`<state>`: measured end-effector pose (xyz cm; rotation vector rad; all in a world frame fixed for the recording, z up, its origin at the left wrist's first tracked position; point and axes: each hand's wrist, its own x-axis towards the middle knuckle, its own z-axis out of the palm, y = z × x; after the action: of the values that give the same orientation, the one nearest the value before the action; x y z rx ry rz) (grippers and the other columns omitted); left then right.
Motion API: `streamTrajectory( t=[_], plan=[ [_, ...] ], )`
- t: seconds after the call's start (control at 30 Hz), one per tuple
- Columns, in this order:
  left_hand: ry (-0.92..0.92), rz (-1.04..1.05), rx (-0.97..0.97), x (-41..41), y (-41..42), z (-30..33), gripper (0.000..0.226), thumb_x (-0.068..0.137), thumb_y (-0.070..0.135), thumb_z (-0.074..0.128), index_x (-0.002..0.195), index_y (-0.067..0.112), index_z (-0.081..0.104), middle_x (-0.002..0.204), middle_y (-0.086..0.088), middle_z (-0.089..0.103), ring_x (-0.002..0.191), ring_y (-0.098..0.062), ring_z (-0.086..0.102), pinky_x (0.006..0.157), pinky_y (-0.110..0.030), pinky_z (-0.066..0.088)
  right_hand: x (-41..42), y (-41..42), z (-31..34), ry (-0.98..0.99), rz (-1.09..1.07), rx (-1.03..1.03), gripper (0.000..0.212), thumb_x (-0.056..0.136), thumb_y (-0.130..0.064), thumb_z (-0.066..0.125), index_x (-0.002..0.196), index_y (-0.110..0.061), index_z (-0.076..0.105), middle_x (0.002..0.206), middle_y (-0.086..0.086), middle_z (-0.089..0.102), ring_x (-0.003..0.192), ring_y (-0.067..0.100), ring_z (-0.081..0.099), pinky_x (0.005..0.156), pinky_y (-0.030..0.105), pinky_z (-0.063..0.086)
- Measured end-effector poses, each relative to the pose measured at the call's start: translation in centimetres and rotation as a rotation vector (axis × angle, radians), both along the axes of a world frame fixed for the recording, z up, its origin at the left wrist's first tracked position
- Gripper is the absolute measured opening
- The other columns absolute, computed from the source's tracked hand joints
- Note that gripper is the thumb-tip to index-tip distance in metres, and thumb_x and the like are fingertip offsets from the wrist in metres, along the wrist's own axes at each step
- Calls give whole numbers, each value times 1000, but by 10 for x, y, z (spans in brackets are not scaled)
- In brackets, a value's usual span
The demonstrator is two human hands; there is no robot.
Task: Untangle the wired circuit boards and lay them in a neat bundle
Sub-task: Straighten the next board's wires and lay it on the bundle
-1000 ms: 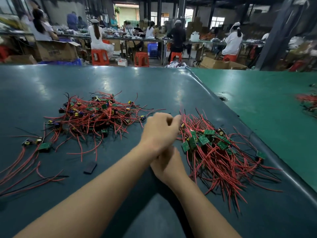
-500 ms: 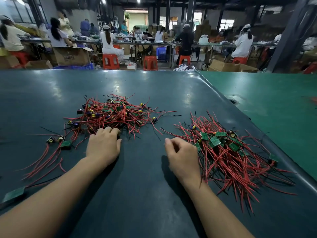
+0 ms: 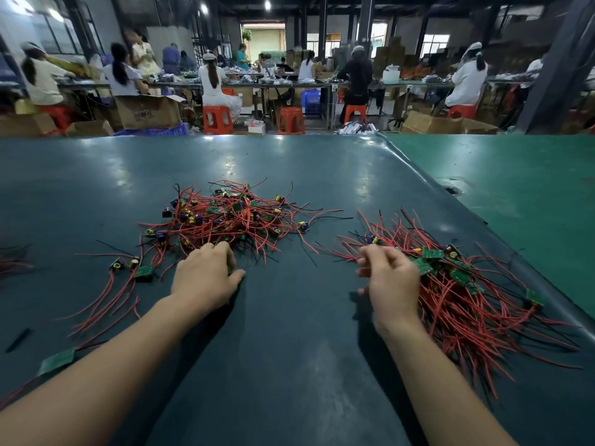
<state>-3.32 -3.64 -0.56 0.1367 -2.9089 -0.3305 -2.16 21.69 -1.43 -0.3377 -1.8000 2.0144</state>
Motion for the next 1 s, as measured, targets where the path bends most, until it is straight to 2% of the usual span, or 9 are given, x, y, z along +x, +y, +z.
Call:
streamTrajectory(
  t=[0.1, 0.2, 0.3, 0.43, 0.6, 0.7, 0.77, 0.9, 1.0],
  plan=[
    [-10, -47, 72, 8, 1, 0, 22, 86, 38, 66, 78, 26, 51, 85, 7, 56, 85, -19, 57, 76, -36, 49, 10, -19, -7, 157, 93, 478, 21, 92, -20, 63, 73, -15, 67, 59, -6, 60, 56, 13, 55, 55, 29, 45],
    [-26, -41, 89, 13, 3, -1, 17, 86, 29, 62, 95, 21, 49, 91, 2, 56, 87, -22, 56, 75, -36, 47, 10, -21, -12, 186, 109, 749, 17, 93, -23, 62, 78, -18, 69, 69, -9, 63, 67, 14, 58, 65, 29, 46],
    [-77, 1, 84, 15, 4, 2, 17, 86, 26, 60, 102, 19, 58, 102, -2, 61, 93, -23, 57, 82, -34, 49, 0, -6, -12, -17, 88, 704, 17, 93, -23, 60, 85, -13, 71, 82, 3, 70, 78, 21, 62, 73, 31, 48],
    [50, -53, 239, 22, 18, 15, 13, 79, 22, 66, 92, 23, 71, 90, 5, 71, 88, -17, 65, 85, -33, 54, -8, 6, -14, -128, 49, 690, 16, 94, -22, 58, 92, -12, 70, 93, 7, 69, 84, 19, 61, 73, 24, 38],
    [171, -113, 796, 22, 50, 40, 13, 76, 14, 80, 85, 20, 71, 76, 6, 72, 68, -5, 66, 69, -17, 53, -1, 0, -13, 2, 65, 715, 15, 94, -20, 60, 89, -10, 72, 88, 5, 70, 85, 21, 63, 81, 32, 48],
    [62, -165, 1412, 24, 71, 40, 18, 78, -2, 75, 93, 5, 68, 76, -6, 71, 64, -15, 65, 63, -22, 57, 10, -11, -11, 125, 162, 661, 15, 95, -23, 62, 84, -17, 70, 75, -2, 69, 73, 18, 63, 70, 31, 48],
    [-57, -225, 1741, 26, 80, 34, 29, 73, -3, 72, 101, 3, 65, 77, -7, 70, 66, -20, 66, 66, -27, 59, 15, -20, -8, 123, 302, 534, 17, 96, -33, 59, 85, -25, 69, 69, -5, 67, 63, 14, 63, 61, 31, 50],
    [-218, -364, 1981, 24, 89, 17, 48, 67, -2, 68, 114, 4, 63, 89, -8, 71, 77, -22, 71, 75, -32, 60, 20, -24, -3, 101, 410, 231, 36, 89, -49, 50, 87, -19, 70, 64, -4, 65, 52, 10, 59, 47, 23, 46],
    [-185, -386, 2040, 23, 95, 1, 44, 66, -9, 65, 109, 1, 64, 90, -12, 72, 81, -22, 72, 71, -29, 59, 18, -21, 0, 108, 391, 50, 18, 91, -28, 65, 105, -19, 67, 86, -2, 71, 68, 6, 66, 51, 20, 49]
  ],
)
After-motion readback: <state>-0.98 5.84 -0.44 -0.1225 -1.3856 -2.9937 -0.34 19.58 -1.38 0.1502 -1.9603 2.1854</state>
